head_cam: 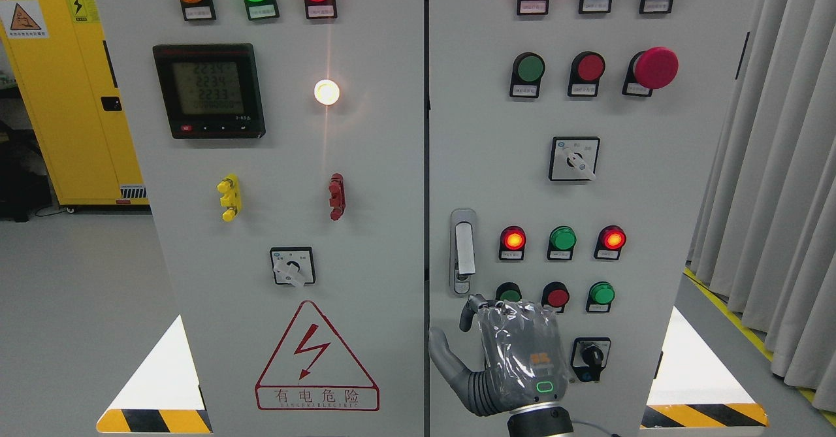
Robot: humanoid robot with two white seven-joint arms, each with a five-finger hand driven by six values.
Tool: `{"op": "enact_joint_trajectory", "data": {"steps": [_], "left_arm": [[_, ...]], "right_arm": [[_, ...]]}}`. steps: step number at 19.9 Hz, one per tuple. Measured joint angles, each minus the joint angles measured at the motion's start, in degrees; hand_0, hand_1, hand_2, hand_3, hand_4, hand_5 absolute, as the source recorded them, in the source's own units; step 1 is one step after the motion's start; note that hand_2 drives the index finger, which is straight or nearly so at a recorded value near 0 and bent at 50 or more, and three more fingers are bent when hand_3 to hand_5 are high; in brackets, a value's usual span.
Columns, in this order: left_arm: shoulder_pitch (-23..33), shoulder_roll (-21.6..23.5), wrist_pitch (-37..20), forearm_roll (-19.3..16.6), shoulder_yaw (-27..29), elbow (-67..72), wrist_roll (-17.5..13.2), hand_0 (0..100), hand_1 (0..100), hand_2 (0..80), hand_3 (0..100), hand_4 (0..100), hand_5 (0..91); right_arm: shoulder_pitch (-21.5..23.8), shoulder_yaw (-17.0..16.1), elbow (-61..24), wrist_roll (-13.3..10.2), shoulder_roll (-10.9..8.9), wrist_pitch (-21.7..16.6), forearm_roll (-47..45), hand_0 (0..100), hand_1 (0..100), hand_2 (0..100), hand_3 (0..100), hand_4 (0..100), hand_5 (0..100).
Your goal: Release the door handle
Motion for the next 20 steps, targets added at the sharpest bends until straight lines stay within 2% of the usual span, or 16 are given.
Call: {"op": "enact_joint_trajectory", "data": {"steps": [3,4,6,20], "left_arm": [[0.0,0.0,0.0,0.0,0.0,0.0,0.0,12,56,0.0,0,0,0.0],[0.0,0.0,0.0,0.0,0.0,0.0,0.0,12,56,0.0,0,0,0.0],[0.0,0.0,0.0,0.0,0.0,0.0,0.0,12,56,0.0,0,0,0.0],[0.0,0.0,0.0,0.0,0.0,0.0,0.0,12,56,0.0,0,0,0.0]], "right_arm": [[-0.8,-0.3,0.2,0.2,0.07,0.1,0.1,25,19,90,100,100,100],[-1.0,-0.5,0.3,0.2,0.08,0.2,0.1,26,24,91,100,100,100],[-1.5,-0.9,0.4,0.1,0.10,0.2,0.2,27,25,91,100,100,100],[-5.7,-2.8,2.7,-0.1,0.29,0.3,0.1,31,24,91,100,100,100]]}}
